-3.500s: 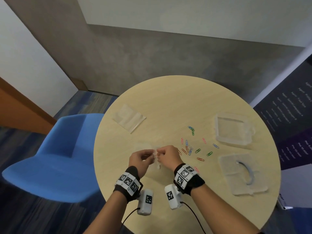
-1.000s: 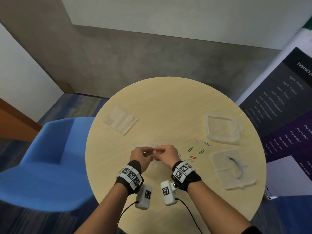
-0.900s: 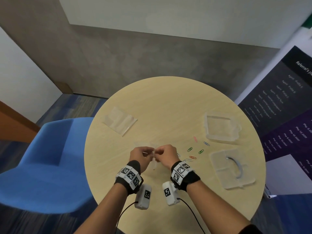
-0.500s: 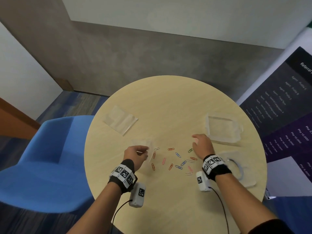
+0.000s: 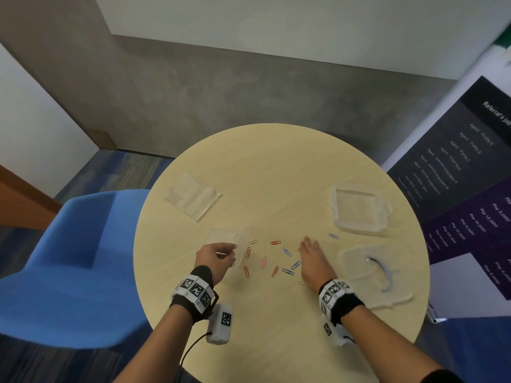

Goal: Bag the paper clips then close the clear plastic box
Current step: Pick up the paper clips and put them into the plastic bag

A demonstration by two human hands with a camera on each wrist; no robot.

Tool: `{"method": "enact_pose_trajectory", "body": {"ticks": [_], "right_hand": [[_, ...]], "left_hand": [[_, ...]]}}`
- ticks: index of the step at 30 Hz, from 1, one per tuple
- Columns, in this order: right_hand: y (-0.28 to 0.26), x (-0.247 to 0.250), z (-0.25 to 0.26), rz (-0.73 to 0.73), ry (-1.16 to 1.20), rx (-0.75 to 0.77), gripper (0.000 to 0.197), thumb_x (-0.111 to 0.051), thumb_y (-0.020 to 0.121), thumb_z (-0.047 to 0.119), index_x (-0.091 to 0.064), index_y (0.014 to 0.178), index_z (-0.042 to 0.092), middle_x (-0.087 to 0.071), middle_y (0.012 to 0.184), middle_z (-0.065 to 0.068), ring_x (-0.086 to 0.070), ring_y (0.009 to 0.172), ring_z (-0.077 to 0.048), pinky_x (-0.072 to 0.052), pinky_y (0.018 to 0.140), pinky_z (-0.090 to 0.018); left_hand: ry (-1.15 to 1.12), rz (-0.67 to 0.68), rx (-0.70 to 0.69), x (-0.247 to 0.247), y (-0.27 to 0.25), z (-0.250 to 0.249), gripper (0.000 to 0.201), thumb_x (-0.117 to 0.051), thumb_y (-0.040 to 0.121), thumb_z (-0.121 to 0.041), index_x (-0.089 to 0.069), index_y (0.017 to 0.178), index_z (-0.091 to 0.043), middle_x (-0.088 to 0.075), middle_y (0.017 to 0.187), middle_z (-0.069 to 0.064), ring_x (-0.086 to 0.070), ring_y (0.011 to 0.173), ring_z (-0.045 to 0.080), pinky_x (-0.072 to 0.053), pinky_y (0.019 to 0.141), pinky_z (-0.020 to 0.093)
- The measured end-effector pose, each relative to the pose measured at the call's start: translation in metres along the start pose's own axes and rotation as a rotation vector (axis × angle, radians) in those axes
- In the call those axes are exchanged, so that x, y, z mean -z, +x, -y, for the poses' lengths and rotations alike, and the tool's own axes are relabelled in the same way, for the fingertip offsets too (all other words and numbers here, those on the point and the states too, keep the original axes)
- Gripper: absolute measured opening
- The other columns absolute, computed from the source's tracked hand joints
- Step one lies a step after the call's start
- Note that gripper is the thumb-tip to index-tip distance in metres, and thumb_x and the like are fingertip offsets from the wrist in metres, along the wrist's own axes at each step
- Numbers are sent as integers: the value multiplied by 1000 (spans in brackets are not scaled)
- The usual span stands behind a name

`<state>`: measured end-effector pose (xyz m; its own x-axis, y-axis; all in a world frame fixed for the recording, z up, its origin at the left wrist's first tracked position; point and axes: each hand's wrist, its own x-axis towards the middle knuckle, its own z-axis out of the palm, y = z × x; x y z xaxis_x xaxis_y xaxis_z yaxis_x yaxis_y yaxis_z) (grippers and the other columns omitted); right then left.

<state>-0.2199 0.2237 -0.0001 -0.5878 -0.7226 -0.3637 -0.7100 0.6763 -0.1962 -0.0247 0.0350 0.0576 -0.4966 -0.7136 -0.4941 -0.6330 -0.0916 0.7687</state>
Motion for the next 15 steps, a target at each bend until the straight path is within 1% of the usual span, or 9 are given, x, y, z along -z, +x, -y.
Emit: {"method": "enact_pose_trajectory", "body": {"ticks": [2,3,5,7,8,9,11,13,15], "right_hand": [[-17,-8,1,-6,7,70,68,-32,90,-4,-11,153,11,-6,162,-10,-5,148,-34,-13,121,-38],[-25,-11,1,2,9,96,66,-34,91,1,-13,153,15,-8,162,-10,-7,148,-34,-13,121,-39],[-37,-16,0,39,-29,159,70,-43,87,9,-18,152,20,-11,161,-11,-11,147,-36,-15,121,-40],[-46,-16,-2,96,-116,229,78,-53,83,8,-17,151,22,-9,161,-11,-11,146,-39,-21,119,-41],[-50,-14,-3,112,-170,263,80,-54,83,1,-15,151,20,-8,160,-12,-10,145,-39,-27,117,-41],[-53,-12,-3,116,-208,288,80,-50,83,-7,-15,151,16,-8,160,-12,-11,145,-39,-33,113,-41],[-56,-11,-4,93,-232,316,77,-43,82,-18,-19,149,10,-12,159,-14,-16,144,-38,-43,104,-41],[-57,-13,-5,41,-238,347,70,-41,81,-20,-26,146,2,-21,156,-19,-26,139,-38,-46,101,-42],[-55,-19,-7,3,-250,364,62,-43,80,-20,-35,140,-4,-34,149,-23,-40,130,-38,-51,95,-43]], "left_hand": [[-10,5,-8,-4,-2,0,22,-67,86,-10,-75,104,-19,-76,85,4,-73,76,18,-57,78,29],[-10,8,-12,-5,-4,0,22,-67,85,-10,-76,102,-20,-76,84,3,-74,77,19,-58,82,32],[-16,15,-23,-9,-7,0,21,-66,85,-10,-76,99,-21,-77,84,4,-75,78,21,-59,84,34],[-19,21,-32,-12,-10,1,20,-65,86,-8,-76,98,-20,-76,85,6,-74,78,22,-59,82,33],[-14,23,-34,-14,-11,1,20,-64,86,-8,-76,98,-20,-76,85,7,-74,78,22,-59,80,32],[-9,23,-34,-15,-13,2,20,-64,86,-8,-76,98,-20,-77,86,7,-75,79,22,-59,80,31],[1,22,-35,-16,-16,3,20,-65,85,-9,-76,97,-21,-77,87,6,-75,80,21,-58,79,30],[7,25,-37,-17,-19,4,20,-65,86,-9,-76,98,-21,-77,87,5,-75,81,22,-56,75,26],[9,28,-42,-18,-22,5,20,-65,86,-9,-75,98,-20,-77,88,6,-74,83,23,-54,72,23]]}}
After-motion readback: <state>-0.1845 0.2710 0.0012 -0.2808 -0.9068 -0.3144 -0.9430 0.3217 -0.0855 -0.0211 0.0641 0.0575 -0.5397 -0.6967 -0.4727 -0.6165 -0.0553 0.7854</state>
